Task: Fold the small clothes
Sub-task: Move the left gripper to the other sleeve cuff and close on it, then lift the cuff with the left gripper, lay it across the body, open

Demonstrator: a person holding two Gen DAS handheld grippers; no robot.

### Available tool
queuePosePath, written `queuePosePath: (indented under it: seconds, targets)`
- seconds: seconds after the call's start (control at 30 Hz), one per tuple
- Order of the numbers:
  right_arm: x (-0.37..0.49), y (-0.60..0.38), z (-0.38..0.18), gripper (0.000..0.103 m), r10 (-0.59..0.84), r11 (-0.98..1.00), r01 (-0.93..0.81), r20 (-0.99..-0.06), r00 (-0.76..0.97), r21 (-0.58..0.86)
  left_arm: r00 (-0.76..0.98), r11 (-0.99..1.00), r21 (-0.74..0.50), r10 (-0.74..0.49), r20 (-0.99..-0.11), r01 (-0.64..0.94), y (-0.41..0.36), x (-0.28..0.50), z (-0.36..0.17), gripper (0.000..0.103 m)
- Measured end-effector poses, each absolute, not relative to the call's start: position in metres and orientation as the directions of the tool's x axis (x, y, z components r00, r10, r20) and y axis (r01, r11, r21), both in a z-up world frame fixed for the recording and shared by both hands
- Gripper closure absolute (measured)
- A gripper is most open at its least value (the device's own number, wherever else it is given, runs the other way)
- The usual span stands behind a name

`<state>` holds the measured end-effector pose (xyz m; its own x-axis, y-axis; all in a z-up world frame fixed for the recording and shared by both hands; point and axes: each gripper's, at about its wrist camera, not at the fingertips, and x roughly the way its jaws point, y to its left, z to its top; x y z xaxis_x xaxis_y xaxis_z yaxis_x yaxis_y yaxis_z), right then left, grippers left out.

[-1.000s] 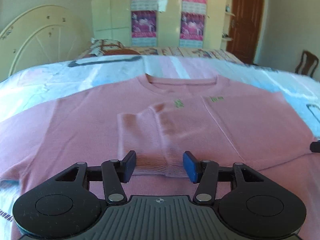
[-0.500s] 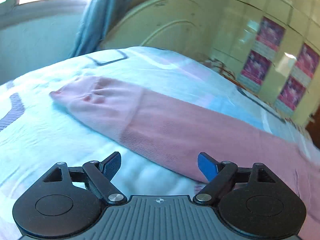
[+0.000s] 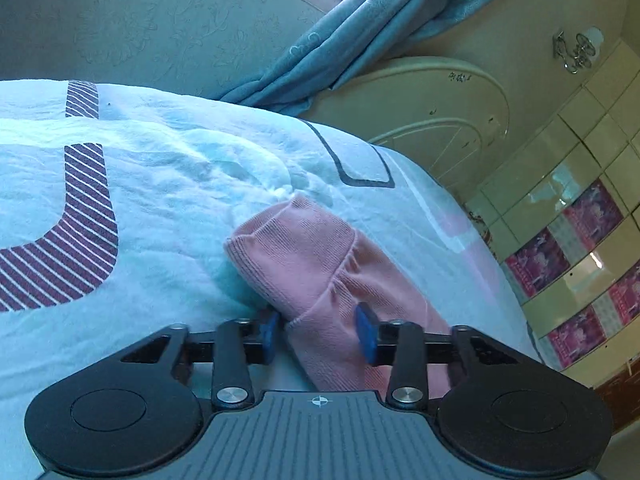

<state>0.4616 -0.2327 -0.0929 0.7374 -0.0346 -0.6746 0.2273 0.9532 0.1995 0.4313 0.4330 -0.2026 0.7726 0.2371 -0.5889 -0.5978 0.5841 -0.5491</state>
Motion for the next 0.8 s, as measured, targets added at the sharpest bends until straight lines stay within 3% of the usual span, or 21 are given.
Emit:
queuePosePath:
  seconds: [0.07,0.1,0.2,0.27,0.33,0.5,0.67,0.8]
  targets:
    - [0.461,-0.236,-0.092,0.065,-0.043,0.947,0.245,-0.674,0.737,0.208,0.758,0.582,-0.536,0.236,-0.608,-0.611,0.441,0.436,-0.204,0.093]
    - [0.460,-0.238,-0.091,0.065,-0.046,0.944,0.254,-0.675,0.736,0.212,0.744,0.563,-0.535,0.237,-0.625,-0.629,0.442,0.437,-0.197,0.093]
    - [0.456,-0.246,-0.089,0.065,-0.065,0.940,0.272,-0.675,0.735,0.206,0.821,0.655,-0.530,0.266,-0.505,-0.539,0.419,0.433,-0.159,0.094]
    - [0.453,-0.251,-0.089,0.065,-0.076,0.937,0.285,-0.678,0.732,0.203,0.789,0.708,-0.450,0.249,-0.562,-0.544,0.405,0.452,-0.156,0.094]
    - [0.450,-0.257,-0.091,0.065,-0.079,0.931,0.299,-0.681,0.728,0.211,0.808,0.764,-0.410,0.235,-0.541,-0.497,0.383,0.462,-0.148,0.094]
    - [0.444,-0.264,-0.094,0.065,-0.076,0.930,0.297,-0.675,0.734,0.218,0.868,0.883,-0.363,0.092,-0.489,-0.299,0.290,0.483,-0.126,0.094]
    - [0.440,-0.275,-0.095,0.065,-0.058,0.926,0.287,-0.661,0.748,0.244,0.872,0.932,-0.345,-0.074,-0.485,-0.113,0.175,0.497,-0.115,0.094]
    - [0.434,-0.290,-0.094,0.065,-0.038,0.916,0.287,-0.651,0.758,0.280,0.861,0.966,-0.259,-0.151,-0.486,0.023,0.079,0.499,-0.101,0.093]
